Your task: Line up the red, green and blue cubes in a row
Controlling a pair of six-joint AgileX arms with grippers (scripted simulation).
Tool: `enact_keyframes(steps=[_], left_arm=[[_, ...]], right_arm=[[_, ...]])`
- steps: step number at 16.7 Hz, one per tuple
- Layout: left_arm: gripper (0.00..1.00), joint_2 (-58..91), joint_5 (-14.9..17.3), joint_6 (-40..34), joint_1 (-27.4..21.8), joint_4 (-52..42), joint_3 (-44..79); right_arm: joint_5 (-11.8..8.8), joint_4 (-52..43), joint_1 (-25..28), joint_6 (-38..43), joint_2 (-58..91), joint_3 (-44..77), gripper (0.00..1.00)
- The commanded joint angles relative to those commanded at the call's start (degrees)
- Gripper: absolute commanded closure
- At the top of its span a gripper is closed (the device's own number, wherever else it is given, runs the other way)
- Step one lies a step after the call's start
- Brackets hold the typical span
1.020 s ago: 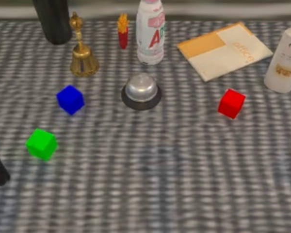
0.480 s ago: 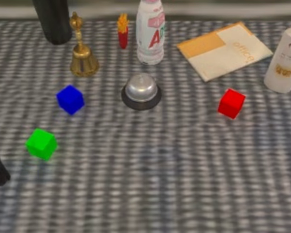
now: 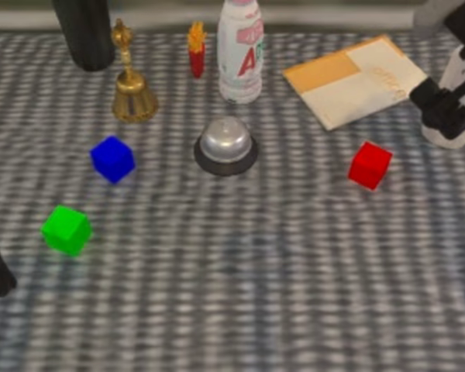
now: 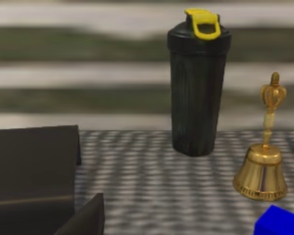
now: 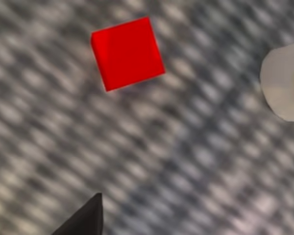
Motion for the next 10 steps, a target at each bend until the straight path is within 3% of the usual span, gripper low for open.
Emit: enact_keyframes(steps=[5,10], left_arm=[[0.00,0.0,0.0,0.0,0.0,0.0,0.0],[0.00,0.0,0.0,0.0,0.0,0.0,0.0]], right_arm=[[0.0,-13.7,3.1,-6.7,24.0,22.0,0.00],[-0.2,-20.7,4.9,-10.4,37.0,35.6,0.00]])
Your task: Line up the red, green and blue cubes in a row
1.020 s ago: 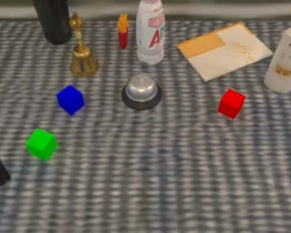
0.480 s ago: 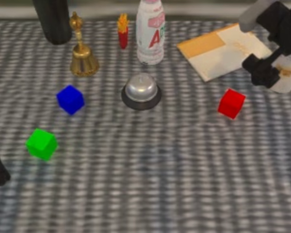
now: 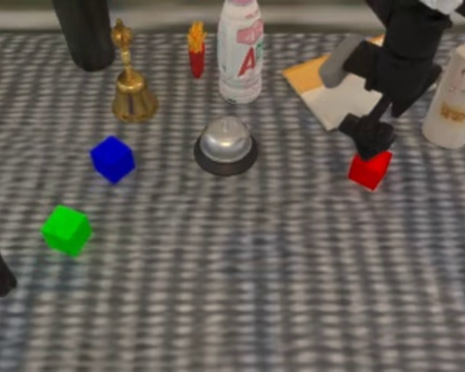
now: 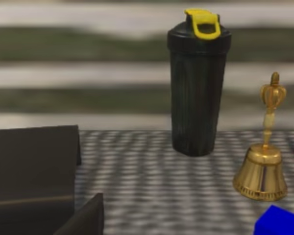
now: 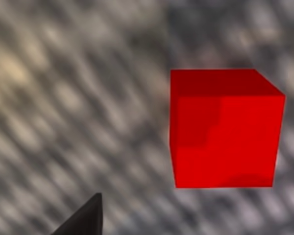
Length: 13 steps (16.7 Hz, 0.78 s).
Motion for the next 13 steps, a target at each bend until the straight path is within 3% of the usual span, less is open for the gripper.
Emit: enact_keyframes(steps=[8,13], left_arm=[[0.00,0.0,0.0,0.0,0.0,0.0,0.0],[0.00,0.0,0.0,0.0,0.0,0.0,0.0]], right_arm=[[0.0,0.3,0.0,-0.5,1.6,0.5,0.00],[0.0,11.4,0.2,-0.4,3.8,-7.8,0.00]])
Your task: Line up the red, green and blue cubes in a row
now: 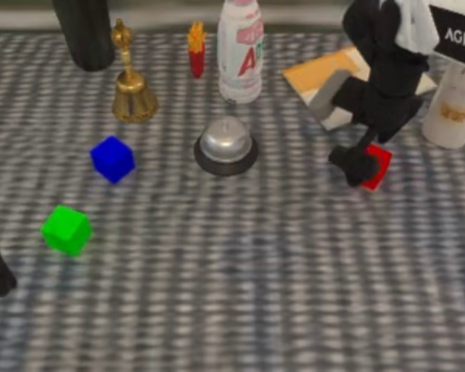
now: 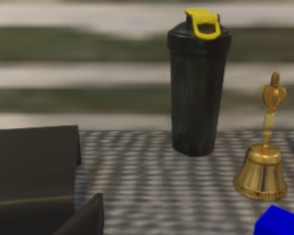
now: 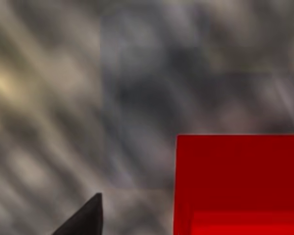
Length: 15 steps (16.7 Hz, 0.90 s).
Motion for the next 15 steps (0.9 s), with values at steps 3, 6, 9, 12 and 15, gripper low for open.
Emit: enact_keyframes(steps=[3,6,9,12,15], left_arm=[[0.00,0.0,0.0,0.0,0.0,0.0,0.0],[0.00,0.0,0.0,0.0,0.0,0.0,0.0],[0.00,0.0,0.0,0.0,0.0,0.0,0.0],[0.00,0.0,0.0,0.0,0.0,0.0,0.0],[0.00,0.0,0.0,0.0,0.0,0.0,0.0]], right_arm=[[0.0,5.1,0.1,0.1,1.3,-4.1,0.00],[0.0,5.5,0.1,0.1,1.4,-4.6,0.00],[0.0,5.5,0.1,0.1,1.4,-4.6,0.15],[0.0,5.5,0.1,0.1,1.4,-4.6,0.38],[0.0,5.5,0.1,0.1,1.4,-4.6,0.60]])
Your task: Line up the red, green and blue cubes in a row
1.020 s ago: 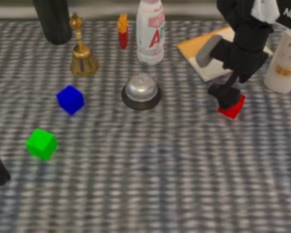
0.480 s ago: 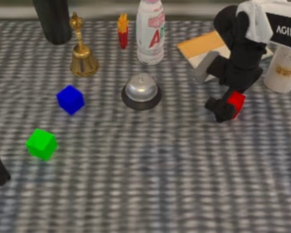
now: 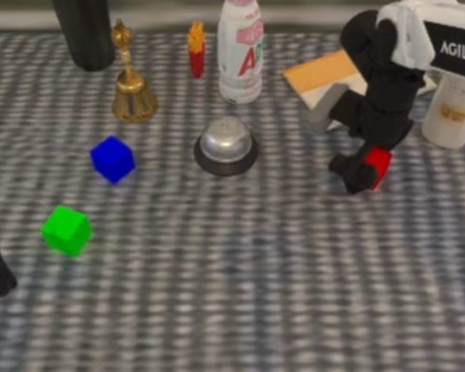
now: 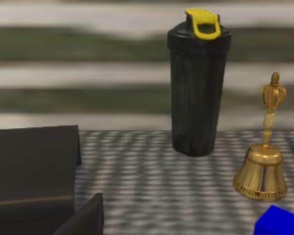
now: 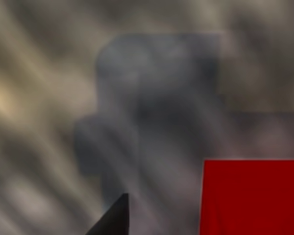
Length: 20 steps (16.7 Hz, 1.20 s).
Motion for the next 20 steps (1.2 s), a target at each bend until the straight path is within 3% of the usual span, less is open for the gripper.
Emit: enact_keyframes(steps=[5,6,15,20], left_arm=[[0.00,0.0,0.0,0.0,0.0,0.0,0.0],[0.00,0.0,0.0,0.0,0.0,0.0,0.0],[0.00,0.0,0.0,0.0,0.0,0.0,0.0],[0.00,0.0,0.0,0.0,0.0,0.0,0.0]], right_arm=[[0.0,0.0,0.0,0.0,0.0,0.0,0.98],[0.0,0.0,0.0,0.0,0.0,0.0,1.00],[-0.7,-1.2,0.1,0.6,-2.0,0.2,1.00],[-0.8,-10.5,0.3,0.6,-3.5,7.3,1.00]])
